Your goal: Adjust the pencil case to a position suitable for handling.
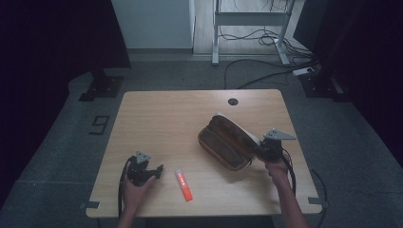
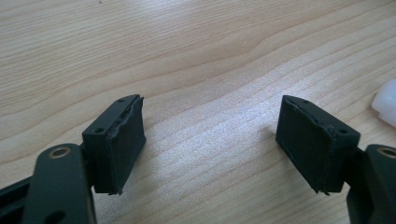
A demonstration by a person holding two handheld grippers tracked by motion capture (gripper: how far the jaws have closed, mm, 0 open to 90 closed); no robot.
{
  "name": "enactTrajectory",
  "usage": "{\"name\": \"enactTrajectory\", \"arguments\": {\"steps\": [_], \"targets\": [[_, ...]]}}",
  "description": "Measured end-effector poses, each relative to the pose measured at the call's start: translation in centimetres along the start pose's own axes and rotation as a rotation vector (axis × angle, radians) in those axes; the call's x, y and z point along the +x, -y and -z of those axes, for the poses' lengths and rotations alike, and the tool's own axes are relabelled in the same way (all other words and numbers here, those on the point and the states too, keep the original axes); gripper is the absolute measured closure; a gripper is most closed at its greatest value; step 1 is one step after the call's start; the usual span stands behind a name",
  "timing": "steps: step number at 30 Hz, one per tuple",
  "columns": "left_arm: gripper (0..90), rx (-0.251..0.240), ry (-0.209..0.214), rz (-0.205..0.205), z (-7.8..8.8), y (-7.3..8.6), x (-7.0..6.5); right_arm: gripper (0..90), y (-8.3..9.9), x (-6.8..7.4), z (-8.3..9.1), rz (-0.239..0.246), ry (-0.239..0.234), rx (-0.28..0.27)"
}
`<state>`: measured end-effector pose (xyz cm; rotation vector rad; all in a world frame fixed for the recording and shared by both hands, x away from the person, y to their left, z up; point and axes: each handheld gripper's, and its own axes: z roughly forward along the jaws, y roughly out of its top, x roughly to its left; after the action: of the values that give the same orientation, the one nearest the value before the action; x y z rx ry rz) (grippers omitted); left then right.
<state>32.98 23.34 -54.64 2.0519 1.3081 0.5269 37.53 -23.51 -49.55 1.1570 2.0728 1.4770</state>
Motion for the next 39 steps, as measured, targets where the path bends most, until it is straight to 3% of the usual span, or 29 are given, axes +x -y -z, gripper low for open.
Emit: {"name": "enactTrajectory", "arguments": {"steps": [9,13,22,28,33,37,39], "targets": [[23.4,0.000,0.000,0.000,0.0,0.0,0.0,83.1,0.1,0.8,-1.1,0.025,-0.035,0.014],[23.4,0.000,0.000,0.000,0.0,0.0,0.0,83.1,0.4,1.1,-2.3,0.051,-0.064,0.046],[23.4,0.000,0.000,0.000,0.0,0.0,0.0,80.8,0.9,0.8,-3.5,0.065,-0.099,0.070],[23.4,0.000,0.000,0.000,0.0,0.0,0.0,77.7,1.1,0.7,-3.7,0.083,-0.055,0.093],[23.4,0.000,0.000,0.000,0.0,0.0,0.0,76.4,1.1,0.6,-3.8,0.081,-0.046,0.093],[23.4,0.000,0.000,0.000,0.0,0.0,0.0,70.3,1.1,0.7,-3.7,0.074,-0.043,0.086],[23.4,0.000,0.000,-0.001,0.0,0.0,0.0,61.4,1.0,0.8,-3.5,0.065,-0.025,0.072]]}}
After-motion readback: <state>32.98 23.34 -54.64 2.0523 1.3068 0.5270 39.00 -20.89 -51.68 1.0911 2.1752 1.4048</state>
